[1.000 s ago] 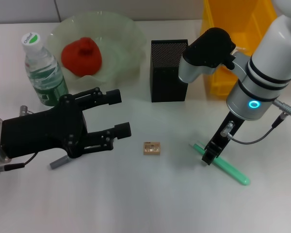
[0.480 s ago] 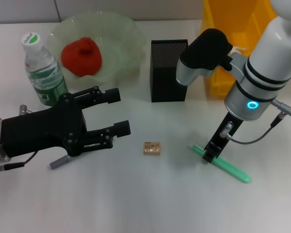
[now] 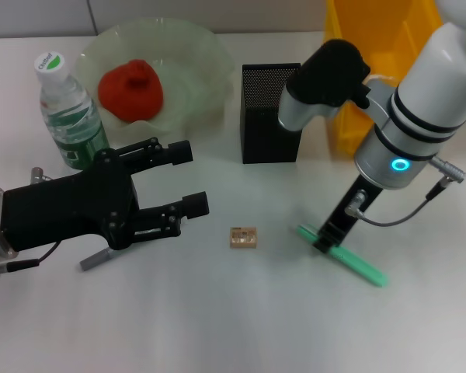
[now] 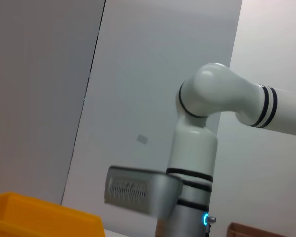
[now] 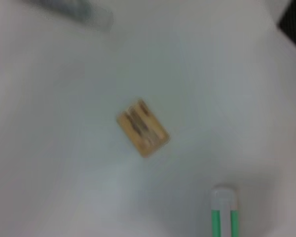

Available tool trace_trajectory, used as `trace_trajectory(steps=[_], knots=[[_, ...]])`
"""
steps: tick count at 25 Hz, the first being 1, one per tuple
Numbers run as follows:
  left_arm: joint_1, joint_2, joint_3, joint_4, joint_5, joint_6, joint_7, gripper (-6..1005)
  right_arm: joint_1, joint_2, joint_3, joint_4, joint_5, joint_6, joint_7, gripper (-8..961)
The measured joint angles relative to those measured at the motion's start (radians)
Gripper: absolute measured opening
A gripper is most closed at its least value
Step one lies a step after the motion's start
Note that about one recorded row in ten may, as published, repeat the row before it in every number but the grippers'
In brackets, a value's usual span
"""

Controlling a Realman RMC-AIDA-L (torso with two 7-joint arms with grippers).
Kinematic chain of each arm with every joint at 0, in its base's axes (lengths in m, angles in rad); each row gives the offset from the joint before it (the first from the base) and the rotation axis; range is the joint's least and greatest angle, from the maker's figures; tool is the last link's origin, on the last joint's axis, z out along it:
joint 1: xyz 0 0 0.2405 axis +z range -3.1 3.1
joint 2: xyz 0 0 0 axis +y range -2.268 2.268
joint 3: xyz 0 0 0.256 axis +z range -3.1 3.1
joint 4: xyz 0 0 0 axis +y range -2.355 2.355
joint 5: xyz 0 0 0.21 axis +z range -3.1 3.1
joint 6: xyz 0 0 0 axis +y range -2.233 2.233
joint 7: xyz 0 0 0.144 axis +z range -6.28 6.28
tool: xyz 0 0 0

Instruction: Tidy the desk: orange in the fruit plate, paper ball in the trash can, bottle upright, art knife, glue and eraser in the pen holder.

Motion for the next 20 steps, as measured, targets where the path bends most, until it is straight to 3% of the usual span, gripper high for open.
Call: trace_trajectory(steps=[4,7,12,15,16,17,20], knots=[[0.000,0.000,0.000,0.000,-0.003,-0.001,0.000,778,-0.085,-0.005,0.017,-0.144,0.069,0.010,-0.036,169],[0.002,0.000,-0.001,0.000,-0.007,-0.002,0.000,778,-0.164,-0.004,0.093,-0.264,0.130,0.027,-0.098,169],[0.003,0.001,-0.002,0.000,-0.009,-0.002,0.000,778,-0.298,-0.006,0.222,-0.338,0.417,0.103,-0.297,169],[0.003,0.000,-0.002,0.000,-0.009,-0.002,0.000,778,-0.366,-0.005,0.311,-0.275,0.648,0.155,-0.496,168],[0.003,0.000,-0.002,0.000,-0.010,-0.002,0.000,778,-0.395,-0.006,0.366,-0.159,0.831,0.168,-0.674,168],[0.003,0.000,-0.002,0.000,-0.010,-0.002,0.000,778,-0.395,-0.006,0.366,-0.159,0.831,0.168,-0.674,168],[0.003,0.001,-0.009,0.000,-0.009,-0.002,0.000,778,-0.408,-0.007,0.445,0.046,1.070,0.143,-0.931,168]])
